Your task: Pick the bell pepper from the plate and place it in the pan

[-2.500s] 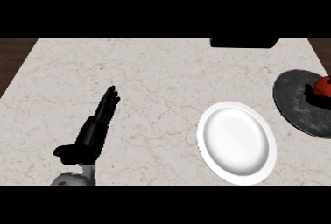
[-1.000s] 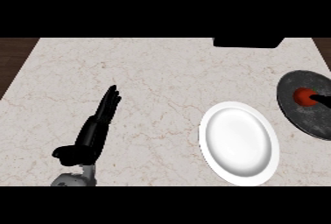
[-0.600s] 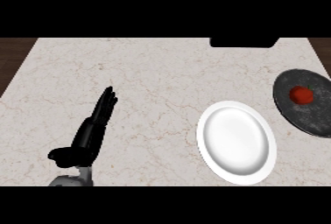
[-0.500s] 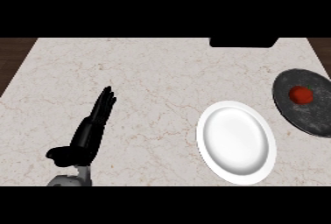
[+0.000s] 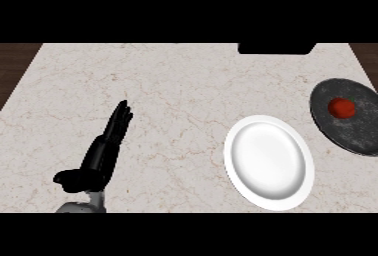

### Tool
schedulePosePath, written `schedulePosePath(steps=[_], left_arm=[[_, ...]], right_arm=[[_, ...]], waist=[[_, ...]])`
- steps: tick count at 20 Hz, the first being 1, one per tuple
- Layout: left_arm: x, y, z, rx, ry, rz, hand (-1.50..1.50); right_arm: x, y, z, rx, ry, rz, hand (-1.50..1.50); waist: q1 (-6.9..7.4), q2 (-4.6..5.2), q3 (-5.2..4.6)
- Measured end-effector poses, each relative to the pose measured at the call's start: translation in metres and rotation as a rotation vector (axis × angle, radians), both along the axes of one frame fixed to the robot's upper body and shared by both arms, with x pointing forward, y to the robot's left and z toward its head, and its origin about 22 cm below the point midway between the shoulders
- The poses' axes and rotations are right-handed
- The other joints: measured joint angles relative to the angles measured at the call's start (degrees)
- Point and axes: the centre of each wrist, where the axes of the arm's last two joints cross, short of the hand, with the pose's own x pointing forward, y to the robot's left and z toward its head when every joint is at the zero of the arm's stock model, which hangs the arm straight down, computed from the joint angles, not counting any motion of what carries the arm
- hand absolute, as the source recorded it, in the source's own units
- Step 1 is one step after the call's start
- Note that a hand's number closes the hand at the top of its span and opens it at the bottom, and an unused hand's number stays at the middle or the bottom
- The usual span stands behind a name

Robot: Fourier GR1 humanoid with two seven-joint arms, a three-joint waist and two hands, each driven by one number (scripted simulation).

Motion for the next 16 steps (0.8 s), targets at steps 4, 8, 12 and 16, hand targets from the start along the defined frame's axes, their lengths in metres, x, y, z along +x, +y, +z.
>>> schedulePosePath(steps=[4,8,12,16], left_arm=[[-0.003,0.001,0.001,0.002,0.006,0.002,0.00],[0.001,-0.001,0.004,0.003,0.000,0.006,0.00],[-0.001,0.002,0.001,0.003,0.001,0.005,0.00],[-0.001,-0.004,-0.003,0.001,0.005,0.005,0.00]], right_arm=[[-0.013,-0.004,-0.005,-0.030,0.017,0.006,-1.50],[-0.016,-0.005,-0.005,-0.056,0.025,0.015,-1.50],[-0.025,-0.011,-0.003,-0.084,0.035,0.004,-1.50],[-0.026,-0.011,-0.004,-0.106,0.049,0.004,-1.50]], waist=[[-0.11,-0.09,-0.01],[-0.24,-0.13,-0.02],[-0.21,-0.14,-0.03],[-0.22,-0.15,-0.06]])
